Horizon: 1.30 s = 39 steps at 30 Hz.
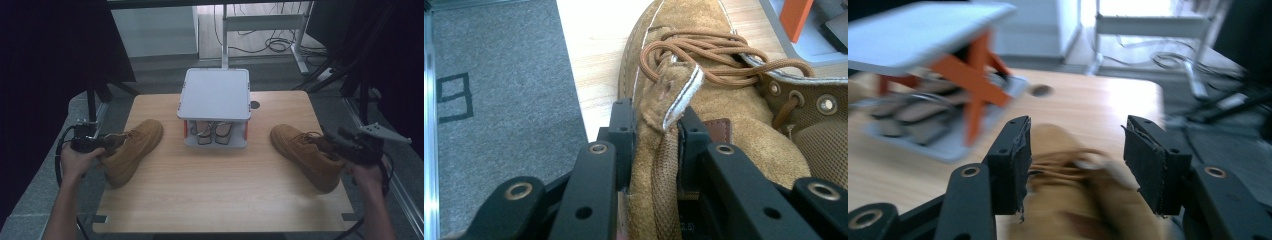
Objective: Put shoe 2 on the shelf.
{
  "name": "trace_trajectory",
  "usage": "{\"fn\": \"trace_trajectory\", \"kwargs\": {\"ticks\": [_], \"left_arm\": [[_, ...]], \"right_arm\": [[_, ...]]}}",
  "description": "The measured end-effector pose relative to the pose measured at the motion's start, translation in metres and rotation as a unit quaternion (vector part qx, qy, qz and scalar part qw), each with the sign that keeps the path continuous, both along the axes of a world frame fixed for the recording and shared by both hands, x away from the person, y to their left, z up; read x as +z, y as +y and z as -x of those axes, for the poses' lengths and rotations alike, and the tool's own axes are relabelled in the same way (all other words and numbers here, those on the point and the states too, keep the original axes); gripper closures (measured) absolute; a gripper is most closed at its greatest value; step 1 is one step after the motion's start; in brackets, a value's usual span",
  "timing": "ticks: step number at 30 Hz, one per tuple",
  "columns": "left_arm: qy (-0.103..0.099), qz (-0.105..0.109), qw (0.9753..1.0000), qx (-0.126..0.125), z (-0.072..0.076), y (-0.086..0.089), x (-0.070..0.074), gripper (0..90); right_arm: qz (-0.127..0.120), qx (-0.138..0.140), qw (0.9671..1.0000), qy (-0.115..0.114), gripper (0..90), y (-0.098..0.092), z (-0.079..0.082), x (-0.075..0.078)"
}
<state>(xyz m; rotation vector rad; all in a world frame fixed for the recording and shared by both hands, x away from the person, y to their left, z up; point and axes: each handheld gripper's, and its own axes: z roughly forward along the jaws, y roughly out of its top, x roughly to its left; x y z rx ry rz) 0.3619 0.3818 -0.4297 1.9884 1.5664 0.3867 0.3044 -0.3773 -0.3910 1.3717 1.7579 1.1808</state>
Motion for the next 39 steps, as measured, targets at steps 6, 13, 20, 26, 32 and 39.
{"fn": "trace_trajectory", "kwargs": {"ticks": [6,13,20,26,32,39], "left_arm": [[0.000,0.011,0.9999,0.002,0.000,0.002,-0.001,74.8],[-0.001,0.009,1.0000,0.002,0.000,0.001,0.000,74.6],[-0.002,0.008,1.0000,0.002,0.000,0.001,0.000,74.0],[-0.005,0.011,0.9999,0.002,0.000,0.000,0.000,70.4],[0.006,-0.003,0.9999,-0.011,-0.005,-0.007,-0.004,62.5],[0.003,-0.007,1.0000,0.004,-0.006,-0.006,-0.007,75.0]], "right_arm": [[0.013,0.011,0.9989,0.043,44.8,-0.021,-0.017,-0.009],[0.057,0.025,0.9944,0.085,47.9,-0.021,-0.027,-0.025],[0.069,0.037,0.9895,0.122,54.5,-0.022,-0.036,-0.030],[0.077,0.048,0.9846,0.149,59.9,-0.021,-0.043,-0.030],[0.078,0.054,0.9809,0.170,68.1,-0.018,-0.050,-0.034],[0.074,0.047,0.9794,0.182,76.2,-0.017,-0.055,-0.038]]}}
